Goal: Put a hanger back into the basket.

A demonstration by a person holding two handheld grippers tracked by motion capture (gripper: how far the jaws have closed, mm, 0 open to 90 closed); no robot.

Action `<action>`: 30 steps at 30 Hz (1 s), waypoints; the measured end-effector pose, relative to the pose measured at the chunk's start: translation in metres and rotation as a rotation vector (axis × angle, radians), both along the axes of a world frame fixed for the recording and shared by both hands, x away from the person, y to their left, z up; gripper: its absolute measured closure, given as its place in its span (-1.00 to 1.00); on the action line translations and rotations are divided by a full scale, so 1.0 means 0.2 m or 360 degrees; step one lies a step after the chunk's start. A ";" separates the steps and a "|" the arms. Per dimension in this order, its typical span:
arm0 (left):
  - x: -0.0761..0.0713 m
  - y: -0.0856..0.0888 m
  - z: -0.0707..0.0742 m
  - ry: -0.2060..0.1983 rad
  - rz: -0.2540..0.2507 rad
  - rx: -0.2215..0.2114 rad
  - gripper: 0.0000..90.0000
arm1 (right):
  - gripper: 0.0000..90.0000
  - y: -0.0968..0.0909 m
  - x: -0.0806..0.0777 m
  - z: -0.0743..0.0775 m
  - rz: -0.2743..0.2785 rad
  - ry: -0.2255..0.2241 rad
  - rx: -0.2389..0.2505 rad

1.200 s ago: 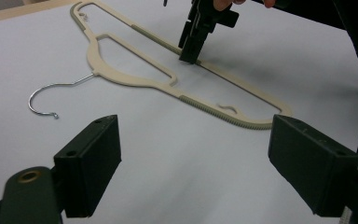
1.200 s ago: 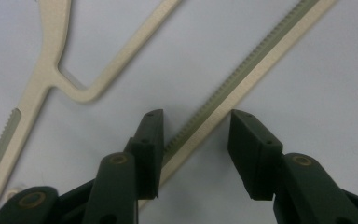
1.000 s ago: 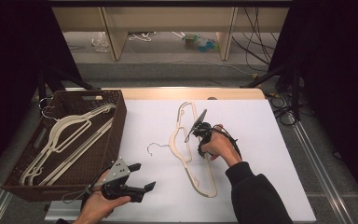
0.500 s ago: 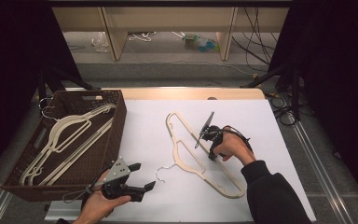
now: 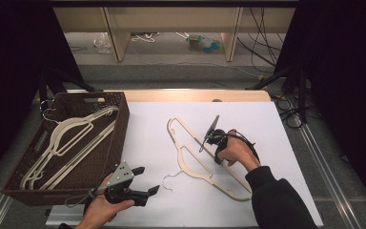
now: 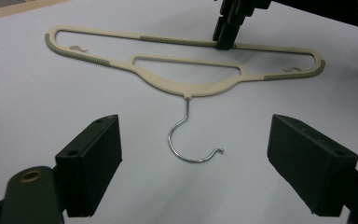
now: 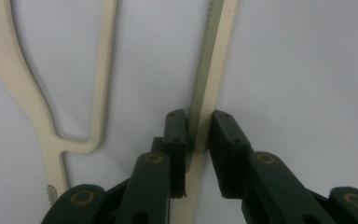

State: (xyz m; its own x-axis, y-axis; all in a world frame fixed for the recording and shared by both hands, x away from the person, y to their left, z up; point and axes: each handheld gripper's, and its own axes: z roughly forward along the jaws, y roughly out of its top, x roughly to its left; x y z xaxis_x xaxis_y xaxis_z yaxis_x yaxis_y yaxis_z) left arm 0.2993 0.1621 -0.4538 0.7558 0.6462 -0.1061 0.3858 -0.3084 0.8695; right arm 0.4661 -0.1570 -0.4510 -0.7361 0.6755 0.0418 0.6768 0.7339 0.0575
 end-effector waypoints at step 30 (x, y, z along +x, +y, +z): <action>0.30 -0.29 -0.18 -0.0238 -0.0135 0.0522 -0.49 | 0.76 0.13 0.01 0.25 0.0375 -0.0126 -0.0191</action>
State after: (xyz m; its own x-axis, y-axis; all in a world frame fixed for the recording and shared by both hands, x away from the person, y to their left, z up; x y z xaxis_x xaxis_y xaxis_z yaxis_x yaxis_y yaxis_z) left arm 0.3597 0.1044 -0.4907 0.7997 0.5617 0.2122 0.2227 -0.6057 0.7639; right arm 0.4671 -0.1320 -0.4007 -0.8714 0.4819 -0.0923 0.4834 0.8754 0.0066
